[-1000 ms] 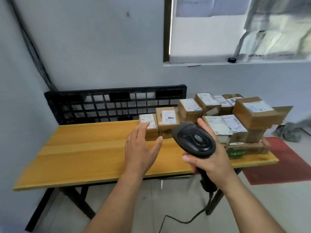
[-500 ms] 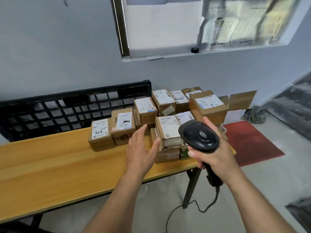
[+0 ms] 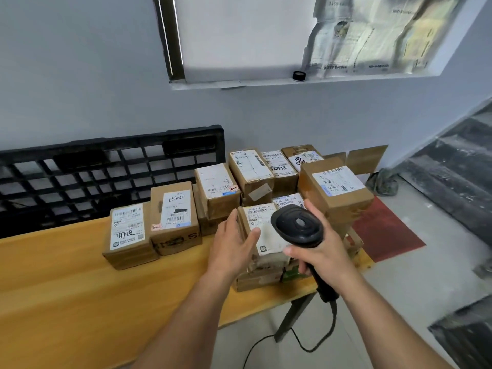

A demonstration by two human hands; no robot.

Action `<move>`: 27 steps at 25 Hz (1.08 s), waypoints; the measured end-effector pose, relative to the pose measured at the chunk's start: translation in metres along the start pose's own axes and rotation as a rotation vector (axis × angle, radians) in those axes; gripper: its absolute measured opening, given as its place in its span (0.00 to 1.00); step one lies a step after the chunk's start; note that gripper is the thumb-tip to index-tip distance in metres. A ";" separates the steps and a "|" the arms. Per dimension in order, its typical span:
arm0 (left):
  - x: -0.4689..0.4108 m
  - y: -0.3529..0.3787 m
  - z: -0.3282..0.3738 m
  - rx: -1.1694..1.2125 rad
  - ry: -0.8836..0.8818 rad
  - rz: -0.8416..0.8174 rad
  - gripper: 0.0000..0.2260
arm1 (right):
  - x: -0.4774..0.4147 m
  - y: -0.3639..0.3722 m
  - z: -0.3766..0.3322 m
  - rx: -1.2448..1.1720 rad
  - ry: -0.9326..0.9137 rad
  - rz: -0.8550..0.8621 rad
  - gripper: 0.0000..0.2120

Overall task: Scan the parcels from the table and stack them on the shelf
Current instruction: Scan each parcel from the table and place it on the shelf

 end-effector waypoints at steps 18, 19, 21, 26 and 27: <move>0.023 0.002 -0.005 0.507 0.026 -0.138 0.46 | -0.002 -0.005 -0.019 -0.074 -0.040 -0.208 0.48; 0.026 -0.005 0.000 0.487 0.046 -0.084 0.47 | 0.003 -0.008 -0.029 -0.089 -0.078 -0.210 0.47; 0.028 -0.023 0.007 0.411 0.078 0.037 0.50 | 0.014 -0.015 -0.050 -0.146 -0.160 -0.201 0.47; 0.039 -0.054 0.020 0.311 0.097 0.204 0.51 | 0.052 -0.018 -0.092 -0.273 -0.341 -0.304 0.47; 0.042 -0.057 0.023 0.290 0.102 0.222 0.51 | 0.057 -0.018 -0.095 -0.277 -0.359 -0.319 0.46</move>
Point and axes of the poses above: each hand's wrist, its own x-axis away from the middle knuckle, its own y-axis out of the palm, z = x × y, the point moved 5 cm from there along -x, towards the middle knuckle, and after that the axes turned 9 degrees about -z, right-handed, at the moved point
